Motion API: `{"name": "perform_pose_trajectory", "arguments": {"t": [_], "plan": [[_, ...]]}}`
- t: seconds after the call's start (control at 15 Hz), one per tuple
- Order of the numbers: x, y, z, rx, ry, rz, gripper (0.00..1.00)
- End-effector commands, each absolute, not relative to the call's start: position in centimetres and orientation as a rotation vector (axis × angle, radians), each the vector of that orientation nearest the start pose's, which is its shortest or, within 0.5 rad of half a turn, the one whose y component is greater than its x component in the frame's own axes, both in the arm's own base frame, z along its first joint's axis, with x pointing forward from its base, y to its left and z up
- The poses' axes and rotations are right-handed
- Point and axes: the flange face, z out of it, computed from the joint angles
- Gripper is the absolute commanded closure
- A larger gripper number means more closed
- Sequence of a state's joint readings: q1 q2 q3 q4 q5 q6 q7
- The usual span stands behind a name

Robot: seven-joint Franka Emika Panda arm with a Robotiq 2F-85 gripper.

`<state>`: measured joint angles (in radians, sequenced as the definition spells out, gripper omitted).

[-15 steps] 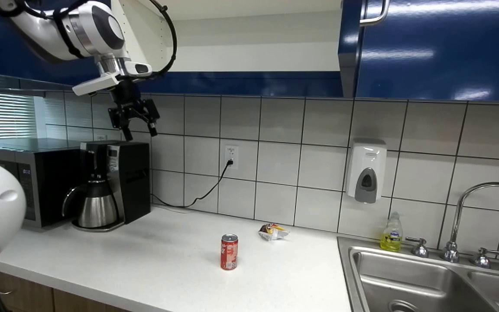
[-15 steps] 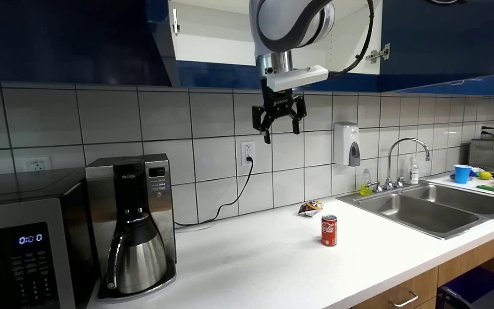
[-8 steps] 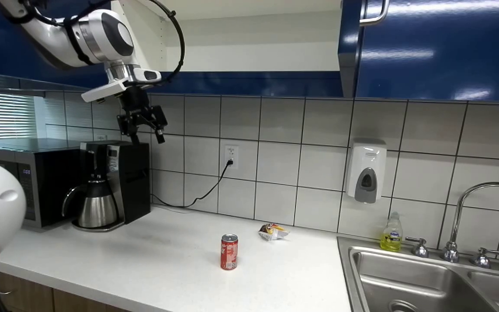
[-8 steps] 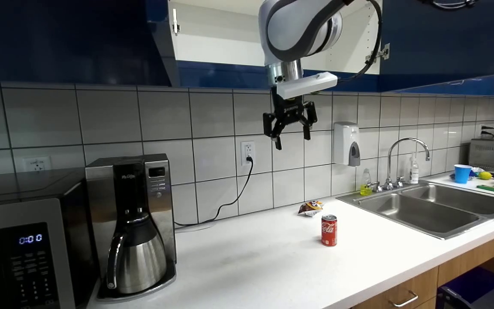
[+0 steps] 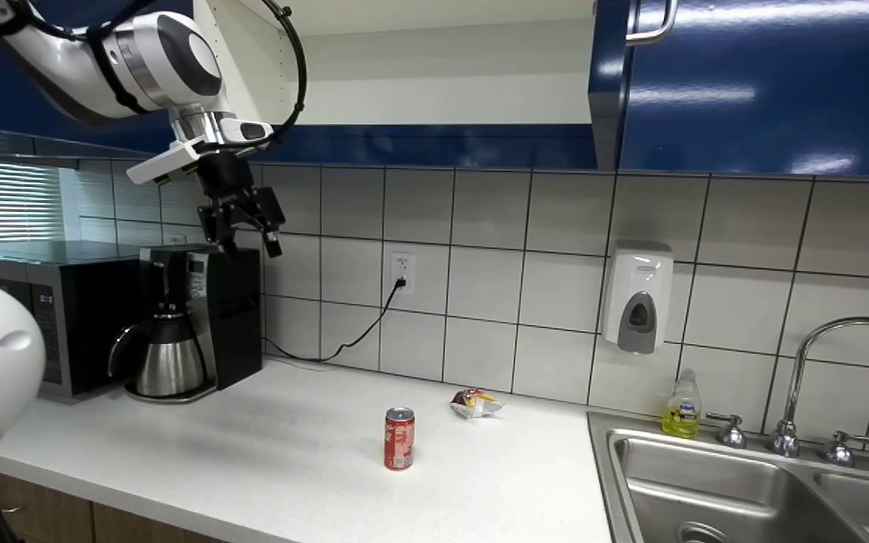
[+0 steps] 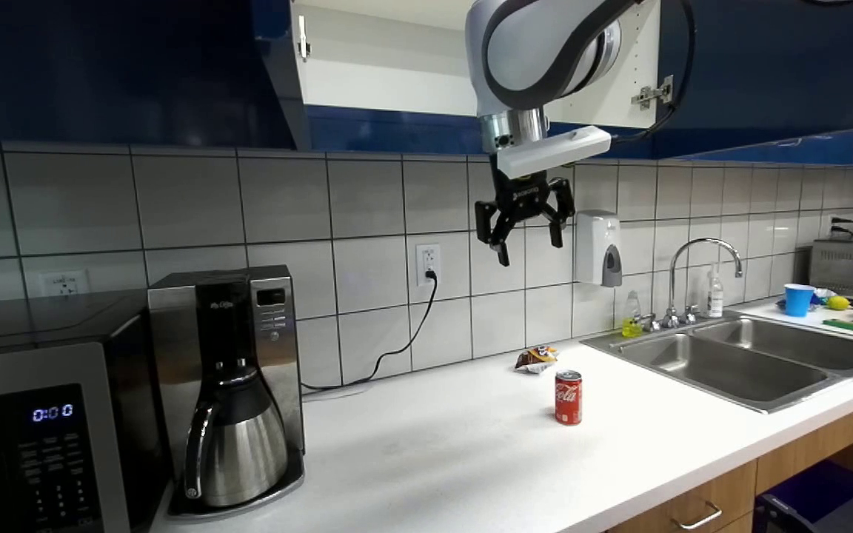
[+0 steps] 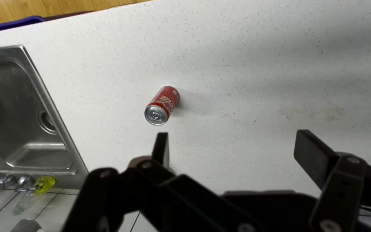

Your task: Put the can in the top cabinet

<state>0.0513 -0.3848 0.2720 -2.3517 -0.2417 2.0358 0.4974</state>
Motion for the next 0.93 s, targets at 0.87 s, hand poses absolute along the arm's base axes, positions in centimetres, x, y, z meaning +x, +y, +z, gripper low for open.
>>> {"name": "perform_pose_trajectory", "arguments": {"t": [0.87], "plan": [[39.2, -0.6, 32.3, -3.488, 0.414, -0.171, 0.0]]}}
